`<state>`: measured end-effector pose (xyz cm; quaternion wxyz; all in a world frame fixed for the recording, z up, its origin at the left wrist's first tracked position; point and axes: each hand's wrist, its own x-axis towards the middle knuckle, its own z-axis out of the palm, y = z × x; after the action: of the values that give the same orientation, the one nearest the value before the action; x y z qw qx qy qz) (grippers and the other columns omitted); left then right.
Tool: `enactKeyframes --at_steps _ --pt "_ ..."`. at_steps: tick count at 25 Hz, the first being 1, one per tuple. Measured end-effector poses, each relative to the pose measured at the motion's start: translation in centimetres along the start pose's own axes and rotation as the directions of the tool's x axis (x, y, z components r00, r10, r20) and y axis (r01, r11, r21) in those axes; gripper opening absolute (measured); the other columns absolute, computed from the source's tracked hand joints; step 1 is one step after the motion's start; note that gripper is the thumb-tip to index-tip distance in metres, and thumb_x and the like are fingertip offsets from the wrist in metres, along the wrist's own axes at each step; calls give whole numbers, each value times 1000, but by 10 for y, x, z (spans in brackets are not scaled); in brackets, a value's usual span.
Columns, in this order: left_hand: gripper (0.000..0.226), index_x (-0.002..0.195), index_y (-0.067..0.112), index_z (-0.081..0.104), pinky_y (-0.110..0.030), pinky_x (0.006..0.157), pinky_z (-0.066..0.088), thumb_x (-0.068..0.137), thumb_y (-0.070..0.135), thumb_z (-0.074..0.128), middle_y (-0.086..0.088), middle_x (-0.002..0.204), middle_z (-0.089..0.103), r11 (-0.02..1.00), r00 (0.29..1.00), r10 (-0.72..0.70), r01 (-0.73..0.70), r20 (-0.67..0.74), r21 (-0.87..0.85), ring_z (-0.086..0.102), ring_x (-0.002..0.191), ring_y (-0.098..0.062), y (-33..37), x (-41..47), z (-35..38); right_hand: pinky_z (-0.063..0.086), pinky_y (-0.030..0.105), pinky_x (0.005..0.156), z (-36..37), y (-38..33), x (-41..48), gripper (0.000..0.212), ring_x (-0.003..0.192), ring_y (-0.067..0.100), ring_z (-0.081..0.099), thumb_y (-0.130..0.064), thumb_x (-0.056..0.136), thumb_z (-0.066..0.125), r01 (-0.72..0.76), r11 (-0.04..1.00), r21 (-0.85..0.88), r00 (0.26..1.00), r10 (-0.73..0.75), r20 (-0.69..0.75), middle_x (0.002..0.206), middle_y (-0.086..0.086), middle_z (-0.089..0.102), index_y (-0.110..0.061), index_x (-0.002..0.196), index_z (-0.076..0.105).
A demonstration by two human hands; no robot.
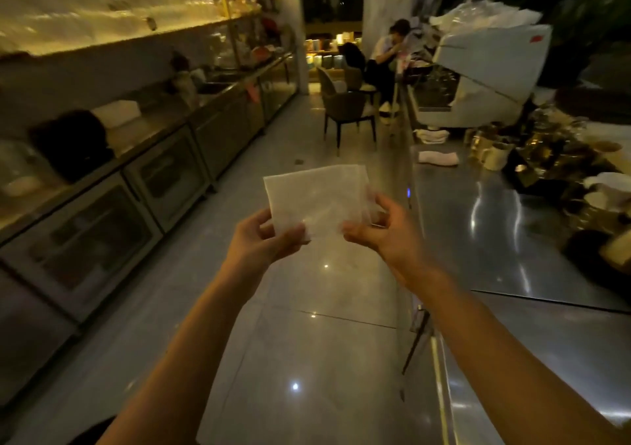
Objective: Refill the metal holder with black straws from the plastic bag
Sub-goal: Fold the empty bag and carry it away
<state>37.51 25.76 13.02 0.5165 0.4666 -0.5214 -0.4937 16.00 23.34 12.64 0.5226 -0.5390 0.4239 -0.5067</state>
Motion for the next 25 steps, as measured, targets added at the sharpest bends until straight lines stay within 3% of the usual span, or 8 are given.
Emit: enactKeyframes --at_steps 3,7,16,20,25 --pt "27 110 21 63 -22 65 56 85 19 72 -1 87 76 997 965 -3 22 -262 67 73 75 -15 1 -51 -69 60 34 80 83 5 -3 53 100 21 69 -9 75 80 -8 1000 9 991 7 131 110 7 68 -21 121 56" --pt "22 107 12 65 -20 61 54 86 15 71 -2 78 73 994 874 -2 53 -486 92 67 63 -11 3 -120 -160 60 29 76 190 13 -15 51 97 14 71 -11 79 76 -29 999 29 938 17 345 109 -1 67 -15 125 55" --pt "20 104 9 65 -22 71 57 85 2 68 -7 79 74 995 645 -74 -3 -761 -100 69 72 -14 -9 -297 -331 60 33 81 425 37 -92 31 98 21 71 -4 85 68 -204 978 47 716 116 689 104 4 69 -21 109 60" --pt "12 99 7 63 -22 71 57 88 4 65 -6 78 74 988 533 -142 24 -834 -152 71 74 -14 -37 -355 -372 58 40 86 495 66 -124 27 95 25 69 2 87 63 -317 948 -23 616 224 756 96 7 70 -20 103 61" --pt "16 100 5 64 -21 73 57 90 -6 58 -8 82 73 962 418 -260 35 -870 -270 72 76 -14 -82 -389 -400 58 39 87 545 123 -136 23 95 27 69 2 89 61 -416 900 -132 485 342 804 105 15 67 -13 106 61"
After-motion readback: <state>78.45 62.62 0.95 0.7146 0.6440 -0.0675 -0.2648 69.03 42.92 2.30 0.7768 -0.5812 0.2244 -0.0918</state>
